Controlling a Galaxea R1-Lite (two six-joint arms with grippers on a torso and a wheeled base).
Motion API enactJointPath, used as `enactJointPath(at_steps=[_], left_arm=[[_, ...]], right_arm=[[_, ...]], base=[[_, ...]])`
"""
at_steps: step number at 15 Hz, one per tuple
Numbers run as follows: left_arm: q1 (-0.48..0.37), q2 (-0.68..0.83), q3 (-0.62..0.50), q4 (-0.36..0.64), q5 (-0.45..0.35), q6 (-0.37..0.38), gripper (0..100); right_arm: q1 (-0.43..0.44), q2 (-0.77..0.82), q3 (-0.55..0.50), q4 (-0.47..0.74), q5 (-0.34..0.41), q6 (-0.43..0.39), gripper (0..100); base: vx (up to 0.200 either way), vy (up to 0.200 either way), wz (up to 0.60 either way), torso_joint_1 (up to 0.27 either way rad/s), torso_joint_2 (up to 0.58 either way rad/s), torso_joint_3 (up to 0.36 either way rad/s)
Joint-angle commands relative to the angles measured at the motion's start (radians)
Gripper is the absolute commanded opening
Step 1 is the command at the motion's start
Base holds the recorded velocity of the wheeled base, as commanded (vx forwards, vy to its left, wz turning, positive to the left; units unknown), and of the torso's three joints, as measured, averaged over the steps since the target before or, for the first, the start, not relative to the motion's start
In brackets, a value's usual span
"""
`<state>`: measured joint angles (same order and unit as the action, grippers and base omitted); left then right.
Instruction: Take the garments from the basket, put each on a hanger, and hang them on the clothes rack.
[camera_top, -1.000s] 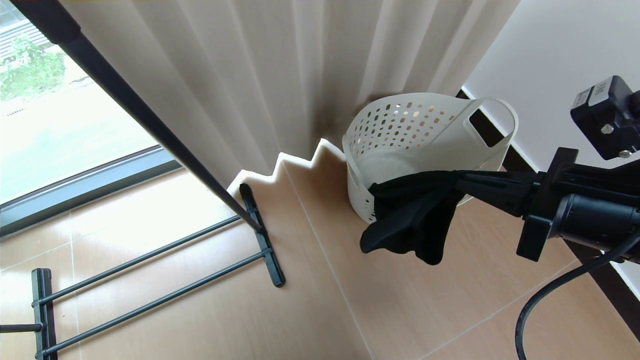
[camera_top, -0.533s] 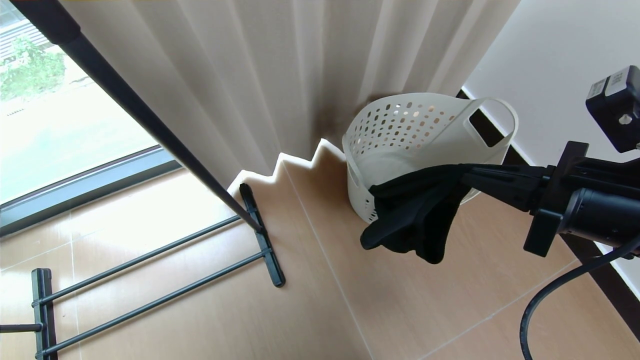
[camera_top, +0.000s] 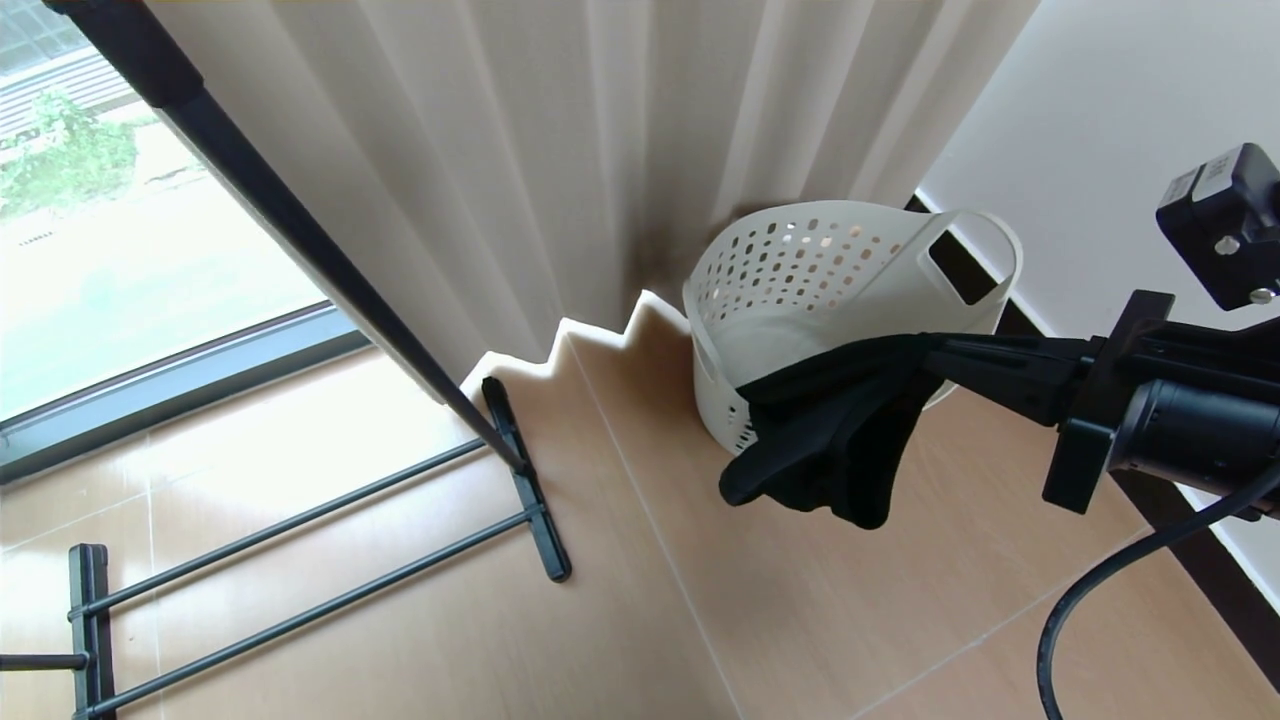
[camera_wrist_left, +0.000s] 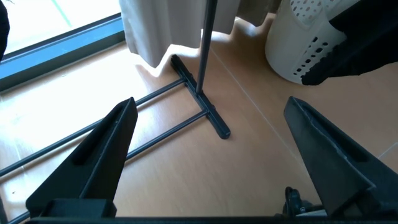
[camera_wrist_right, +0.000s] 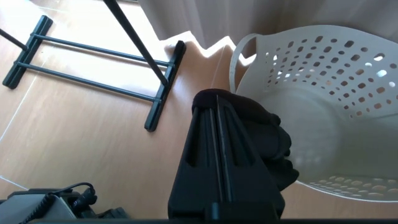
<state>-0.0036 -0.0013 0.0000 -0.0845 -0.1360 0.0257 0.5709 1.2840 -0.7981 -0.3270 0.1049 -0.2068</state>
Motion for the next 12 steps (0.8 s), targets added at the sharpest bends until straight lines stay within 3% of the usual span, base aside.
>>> enactJointPath(at_steps=[1,12], left_arm=[[-0.001,0.001,0.000,0.002,-0.001,0.002,100],[-0.001,0.001,0.000,0.000,-0.001,0.000,100]], right_arm=[[0.000,0.006,0.002,-0.003,0.001,0.014,0],[0.000,-0.038,0.022,-0.004,0.001,0.018,0]], base=[[0.000,0.000,0.00,0.007,0.00,0.183],[0.000,0.000,0.00,0.002,0.00,0.201]])
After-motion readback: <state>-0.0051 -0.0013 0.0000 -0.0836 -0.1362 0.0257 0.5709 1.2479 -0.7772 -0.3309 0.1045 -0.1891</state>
